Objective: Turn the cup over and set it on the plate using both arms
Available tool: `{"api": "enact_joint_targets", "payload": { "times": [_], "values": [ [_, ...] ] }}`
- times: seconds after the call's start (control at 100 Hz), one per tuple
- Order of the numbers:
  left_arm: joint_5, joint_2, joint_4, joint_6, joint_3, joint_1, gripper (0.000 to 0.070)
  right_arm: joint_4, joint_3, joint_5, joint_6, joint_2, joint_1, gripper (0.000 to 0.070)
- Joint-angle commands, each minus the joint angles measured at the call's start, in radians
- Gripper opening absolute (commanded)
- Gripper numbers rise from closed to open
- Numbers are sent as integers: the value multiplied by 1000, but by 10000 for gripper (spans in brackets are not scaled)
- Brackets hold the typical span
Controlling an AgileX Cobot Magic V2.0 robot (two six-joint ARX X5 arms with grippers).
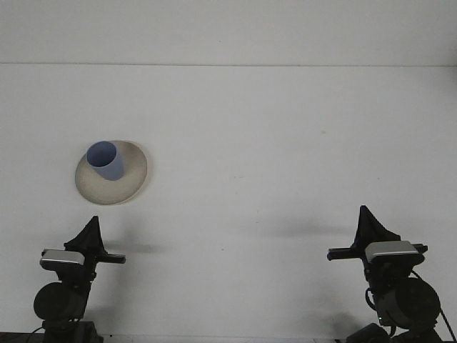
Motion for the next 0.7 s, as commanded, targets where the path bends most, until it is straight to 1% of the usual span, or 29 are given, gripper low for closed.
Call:
{"api": "enact_joint_targets", "payload": {
  "times": [0.0, 0.06, 0.12, 0.69],
  "values": [
    [-5, -3, 39, 6, -21, 0, 13, 13, 2, 0, 13, 0, 3, 0],
    [-11, -3, 36, 6, -21, 0, 13, 17, 2, 0, 13, 0, 3, 0],
    [-34, -3, 48, 6, -21, 0, 13, 18, 2, 0, 13, 0, 3, 0],
    [-33, -2, 61, 6, -21, 0, 13, 18, 2, 0, 13, 0, 3, 0]
  ]
}}
